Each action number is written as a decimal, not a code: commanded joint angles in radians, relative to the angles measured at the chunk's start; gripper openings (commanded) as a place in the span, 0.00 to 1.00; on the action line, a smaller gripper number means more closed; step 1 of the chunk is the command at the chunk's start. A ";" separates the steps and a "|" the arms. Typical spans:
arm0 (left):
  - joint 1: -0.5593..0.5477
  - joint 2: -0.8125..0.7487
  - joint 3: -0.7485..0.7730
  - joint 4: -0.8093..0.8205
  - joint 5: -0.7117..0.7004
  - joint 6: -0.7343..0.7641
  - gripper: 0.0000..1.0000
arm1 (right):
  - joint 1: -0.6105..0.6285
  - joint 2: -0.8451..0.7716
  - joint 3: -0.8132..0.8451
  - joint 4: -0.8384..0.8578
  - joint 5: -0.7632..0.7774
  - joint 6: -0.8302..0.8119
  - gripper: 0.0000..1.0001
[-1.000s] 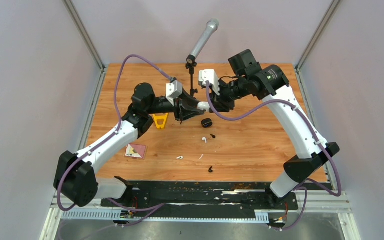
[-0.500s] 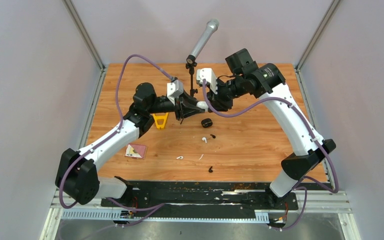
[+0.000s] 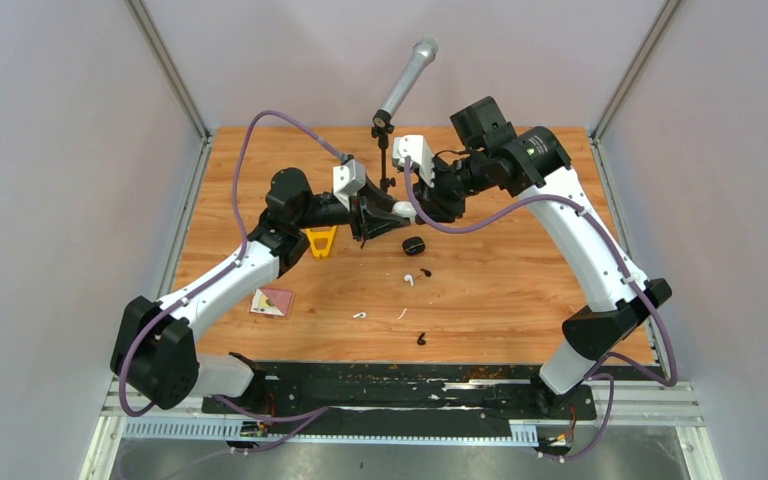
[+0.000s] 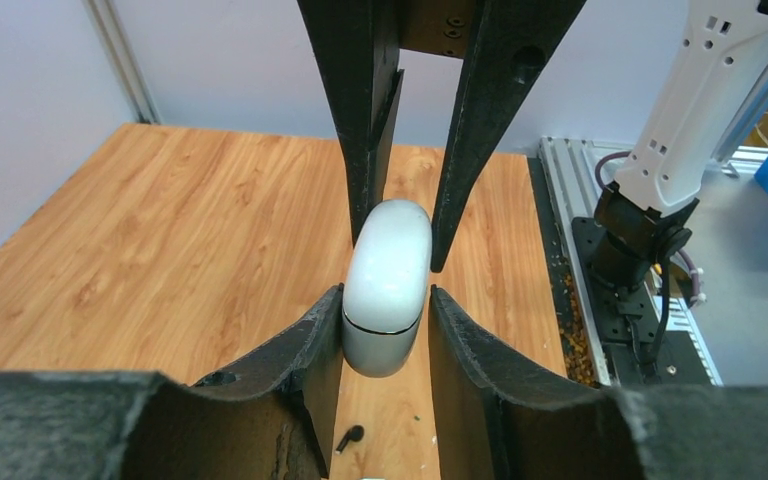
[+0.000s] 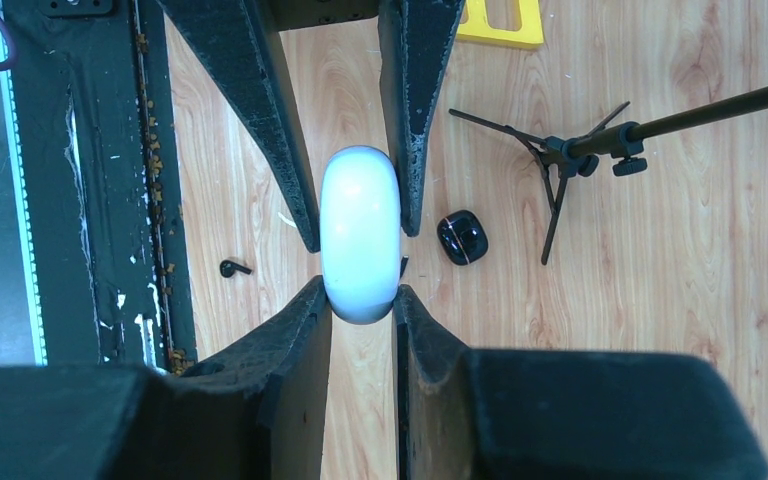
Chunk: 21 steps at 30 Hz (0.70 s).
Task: Insert the wireless bluetooth earbuds into the charging case
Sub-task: Pass from the right arm to the left
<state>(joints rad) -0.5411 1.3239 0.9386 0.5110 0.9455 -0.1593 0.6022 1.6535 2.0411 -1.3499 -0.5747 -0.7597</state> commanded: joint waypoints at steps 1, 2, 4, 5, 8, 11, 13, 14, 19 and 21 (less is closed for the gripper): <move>-0.003 -0.012 -0.006 0.046 -0.005 -0.017 0.43 | 0.006 -0.012 0.044 0.015 0.000 0.019 0.00; -0.003 -0.011 -0.006 0.045 -0.006 -0.015 0.45 | 0.006 -0.012 0.047 0.015 -0.001 0.019 0.00; -0.003 -0.012 -0.006 0.046 -0.005 -0.015 0.45 | 0.006 -0.013 0.049 0.016 0.002 0.017 0.00; -0.003 -0.010 -0.005 0.045 -0.005 -0.016 0.45 | 0.006 -0.011 0.052 0.012 0.003 0.016 0.00; -0.003 -0.009 -0.002 0.042 -0.007 -0.014 0.46 | 0.007 -0.015 0.051 0.013 -0.002 0.014 0.00; -0.003 -0.005 0.000 0.040 -0.008 -0.014 0.46 | 0.007 -0.015 0.051 0.009 -0.002 0.012 0.00; -0.003 -0.004 0.002 0.040 -0.008 -0.014 0.45 | 0.006 -0.016 0.052 0.009 -0.005 0.013 0.00; -0.003 -0.002 0.003 0.042 -0.007 -0.015 0.44 | 0.007 -0.016 0.050 0.009 -0.005 0.012 0.00; -0.003 0.005 0.009 0.043 0.000 -0.010 0.31 | 0.006 -0.009 0.049 -0.003 -0.004 0.010 0.00; -0.003 0.009 0.008 0.049 0.006 -0.009 0.22 | 0.007 -0.005 0.050 -0.007 -0.009 0.011 0.04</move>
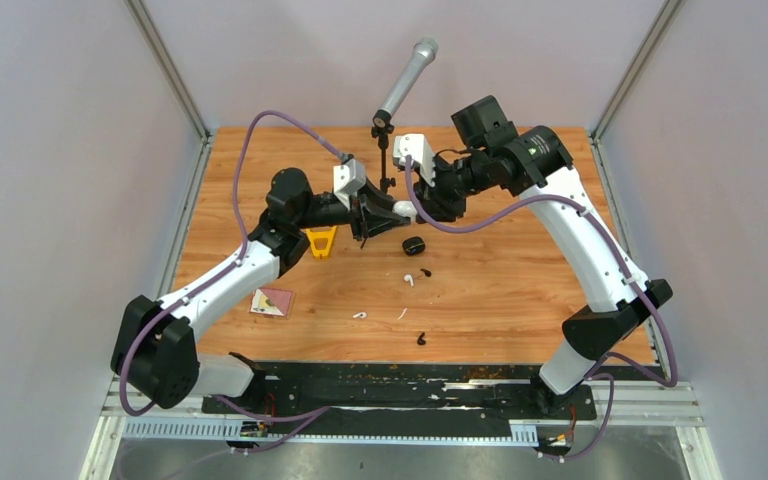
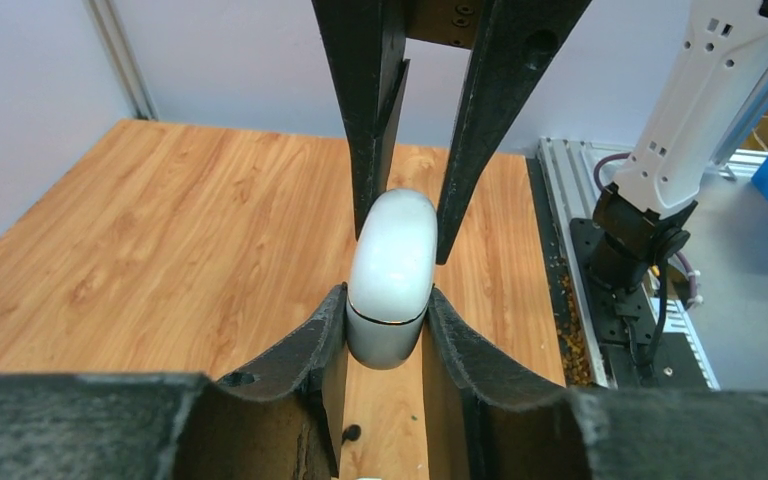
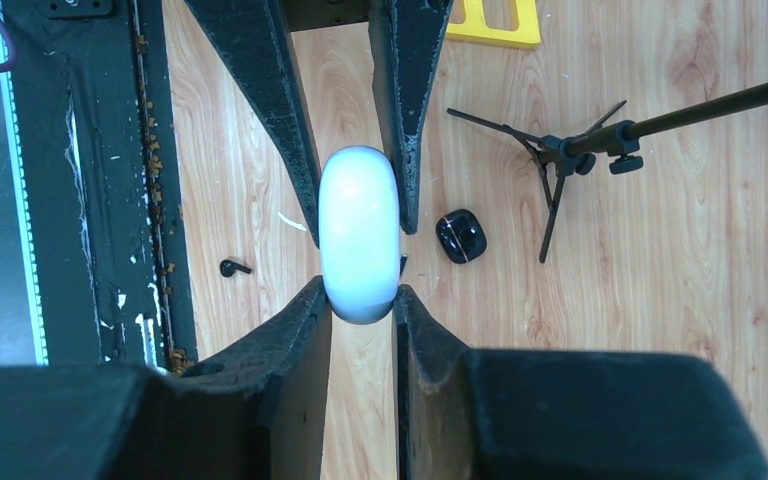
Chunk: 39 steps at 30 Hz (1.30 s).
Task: Insert the wireless bluetooth earbuds into the charging case
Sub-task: Pass from the right arm to the left, then open the charging case to the charging case.
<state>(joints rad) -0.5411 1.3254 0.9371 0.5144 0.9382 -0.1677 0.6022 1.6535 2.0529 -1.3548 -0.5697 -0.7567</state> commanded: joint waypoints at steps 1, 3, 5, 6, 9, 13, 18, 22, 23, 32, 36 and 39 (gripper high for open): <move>-0.003 0.010 0.008 0.050 0.013 -0.002 0.14 | 0.007 -0.003 0.040 -0.004 -0.017 0.009 0.10; -0.003 0.013 0.002 0.065 0.010 -0.011 0.03 | 0.007 0.001 0.045 -0.012 -0.021 0.008 0.32; -0.003 0.014 -0.003 0.080 0.014 -0.019 0.00 | 0.005 0.009 0.055 -0.033 -0.028 0.007 0.53; -0.002 0.015 -0.006 0.089 0.014 -0.021 0.00 | 0.005 0.016 0.061 -0.046 -0.033 0.009 0.58; -0.003 0.014 -0.019 0.125 0.024 -0.019 0.00 | 0.006 0.047 0.077 -0.094 -0.064 0.029 0.65; -0.003 0.008 -0.033 0.157 0.053 0.002 0.00 | -0.005 0.089 0.078 -0.102 -0.112 0.068 0.66; -0.003 -0.003 -0.055 0.178 0.074 0.050 0.00 | -0.058 0.150 0.169 -0.105 -0.193 0.149 0.65; -0.003 -0.010 -0.068 0.192 0.083 0.079 0.00 | -0.105 0.183 0.203 -0.106 -0.261 0.210 0.64; -0.003 -0.009 -0.069 0.196 0.085 0.080 0.00 | -0.110 0.185 0.204 -0.106 -0.267 0.217 0.63; -0.003 -0.009 -0.078 0.200 0.086 0.094 0.00 | -0.140 0.188 0.206 -0.098 -0.308 0.260 0.63; -0.003 -0.009 -0.082 0.203 0.085 0.096 0.00 | -0.146 0.183 0.205 -0.097 -0.335 0.275 0.64; -0.004 -0.010 -0.084 0.205 0.077 0.091 0.00 | -0.153 0.181 0.207 -0.096 -0.361 0.289 0.64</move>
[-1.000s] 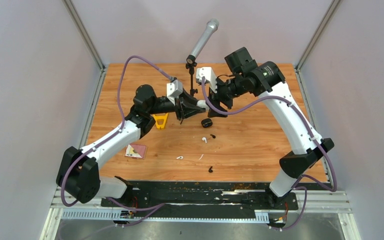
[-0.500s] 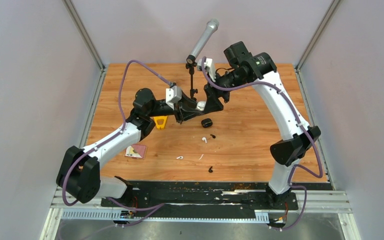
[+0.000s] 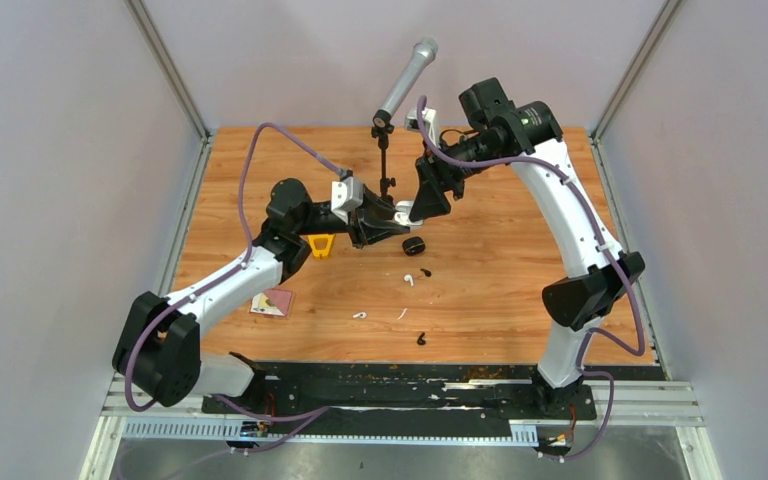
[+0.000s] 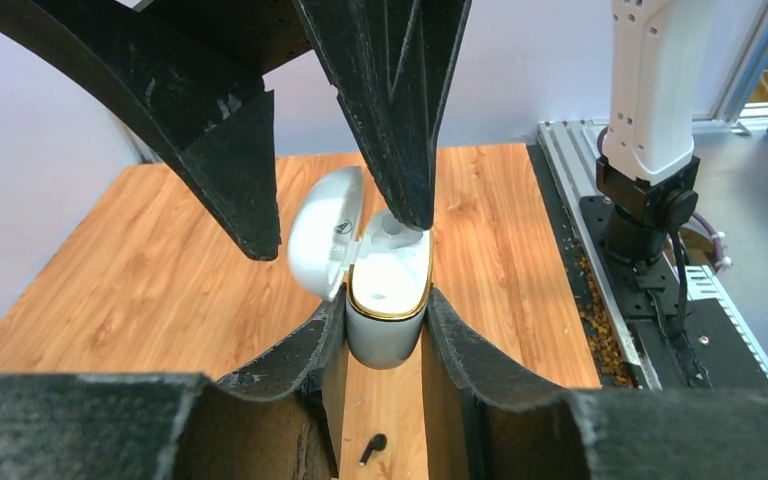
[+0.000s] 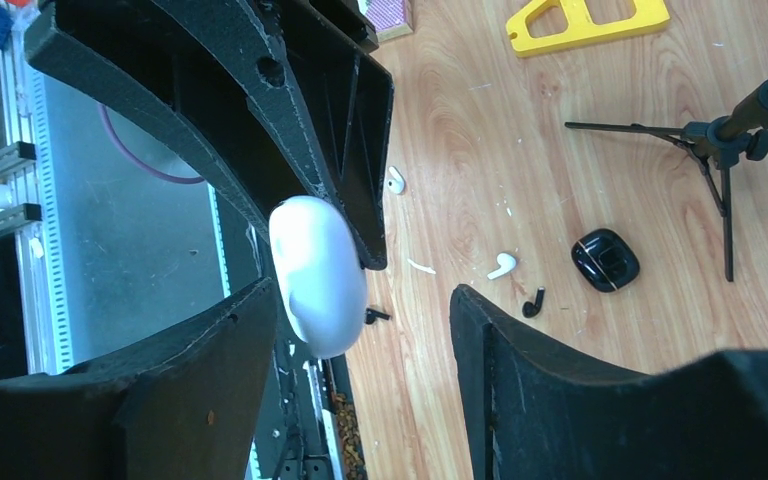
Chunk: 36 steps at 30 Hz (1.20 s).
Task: Insert the wireless bluetooth earbuds into the charging case
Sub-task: Open the charging case to the charging case, then pick up the right earbud from the corner of the board.
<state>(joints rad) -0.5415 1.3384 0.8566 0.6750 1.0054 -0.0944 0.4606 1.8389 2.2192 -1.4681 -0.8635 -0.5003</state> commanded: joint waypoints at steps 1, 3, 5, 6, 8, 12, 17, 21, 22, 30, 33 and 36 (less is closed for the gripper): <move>-0.003 -0.022 -0.005 0.045 0.009 0.017 0.00 | -0.014 -0.004 0.043 0.018 -0.071 0.038 0.65; -0.003 -0.023 -0.005 0.044 0.001 0.014 0.00 | -0.014 -0.006 0.050 0.020 -0.082 0.045 0.65; -0.003 -0.022 -0.008 0.043 -0.024 0.004 0.00 | -0.017 -0.009 0.062 0.019 -0.100 0.047 0.65; -0.002 -0.022 -0.012 0.044 -0.040 -0.008 0.00 | -0.021 -0.013 0.074 0.018 -0.115 0.051 0.66; -0.002 -0.023 -0.022 0.043 -0.071 -0.028 0.00 | -0.033 -0.023 0.101 0.017 -0.156 0.060 0.68; 0.012 -0.038 -0.033 0.029 -0.104 -0.064 0.00 | -0.082 -0.077 0.127 0.033 -0.177 0.090 0.70; 0.074 -0.097 -0.022 -0.035 -0.084 -0.149 0.00 | -0.197 -0.231 -0.110 0.200 -0.102 0.076 0.65; 0.124 -0.205 -0.034 -0.137 -0.065 -0.145 0.00 | -0.211 -0.395 -0.444 0.441 0.123 0.030 0.62; 0.127 -0.233 -0.040 -0.160 -0.070 -0.135 0.00 | -0.209 -0.426 -0.517 0.490 0.160 0.020 0.60; 0.187 -0.407 -0.119 -0.292 -0.151 -0.130 0.00 | -0.132 -0.356 -0.726 0.508 0.162 -0.092 0.38; 0.221 -0.444 -0.129 -0.342 -0.167 -0.116 0.00 | -0.060 -0.321 -0.804 0.605 0.231 -0.028 0.36; 0.242 -0.471 -0.128 -0.382 -0.174 -0.096 0.00 | -0.043 -0.266 -0.856 0.721 0.311 0.210 0.24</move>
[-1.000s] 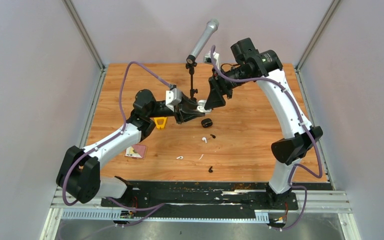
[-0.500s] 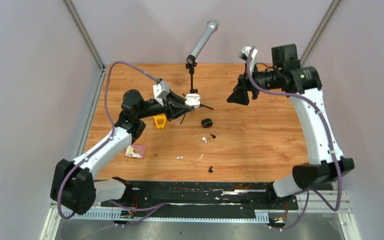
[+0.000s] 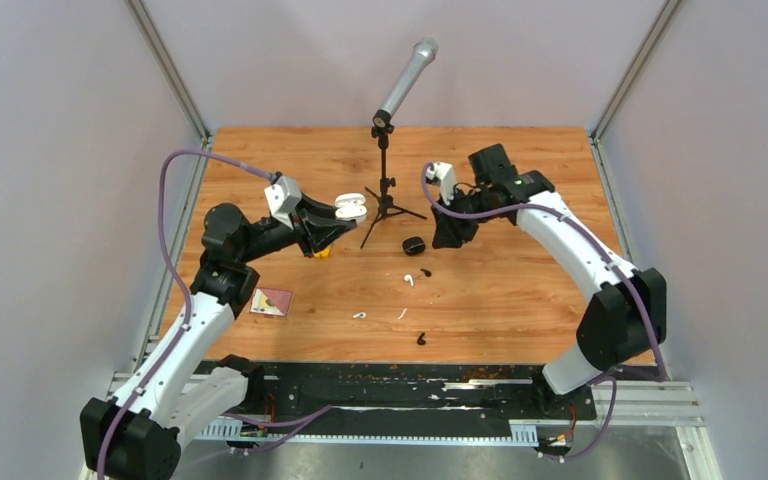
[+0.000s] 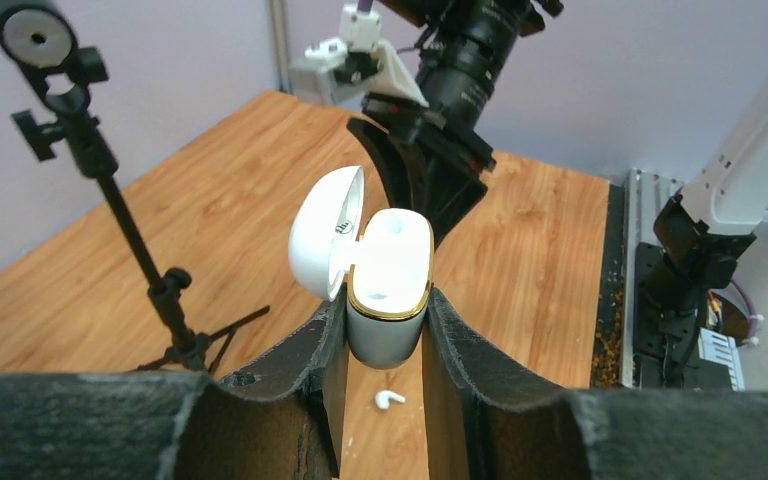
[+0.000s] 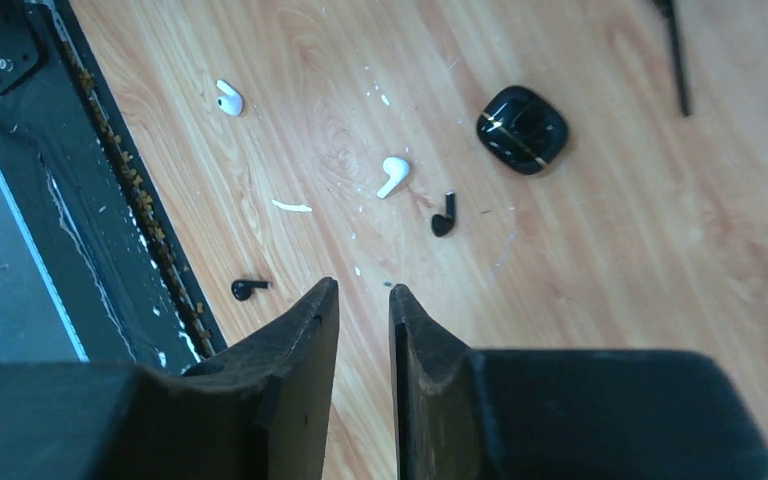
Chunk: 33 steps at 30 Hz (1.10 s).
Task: Insert the wireless bluetooth earbuds into the charging case
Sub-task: Pick up the right earbud from the corner of the board.
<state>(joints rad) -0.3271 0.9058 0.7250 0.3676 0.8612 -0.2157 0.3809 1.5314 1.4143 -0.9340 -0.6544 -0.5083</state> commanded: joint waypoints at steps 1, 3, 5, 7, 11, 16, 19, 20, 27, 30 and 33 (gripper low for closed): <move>0.034 -0.043 0.004 -0.086 -0.030 0.034 0.00 | 0.042 0.057 -0.069 0.216 0.132 0.291 0.22; 0.045 -0.049 0.002 -0.099 -0.028 0.048 0.00 | 0.068 0.094 -0.084 0.240 0.159 0.338 0.24; 0.050 -0.051 0.000 -0.102 -0.027 0.062 0.00 | 0.116 0.128 -0.081 0.242 0.200 0.303 0.27; 0.055 -0.051 -0.002 -0.101 -0.029 0.064 0.00 | 0.176 0.165 -0.068 0.234 0.272 0.259 0.28; 0.064 -0.056 -0.003 -0.099 -0.034 0.062 0.00 | 0.216 0.224 -0.041 0.236 0.385 0.333 0.31; 0.066 -0.065 -0.011 -0.089 -0.033 0.063 0.00 | 0.267 0.272 -0.016 0.225 0.446 0.355 0.33; 0.068 -0.074 -0.016 -0.085 -0.033 0.061 0.00 | 0.292 0.282 -0.005 0.220 0.341 0.302 0.33; 0.069 -0.077 -0.015 -0.083 -0.034 0.056 0.00 | 0.300 0.283 -0.003 0.220 0.290 0.274 0.34; 0.073 -0.087 0.013 -0.061 -0.049 0.007 0.00 | 0.333 0.259 -0.021 0.279 0.135 0.289 0.30; 0.075 -0.099 0.028 -0.063 -0.064 0.003 0.00 | 0.365 0.174 -0.133 0.439 0.183 0.319 0.34; 0.083 -0.103 0.045 -0.064 -0.078 -0.009 0.00 | 0.406 0.076 -0.302 0.674 0.217 0.345 0.36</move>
<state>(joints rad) -0.2577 0.8257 0.7136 0.2596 0.8078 -0.1963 0.7399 1.7466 1.2545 -0.5510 -0.4519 -0.2085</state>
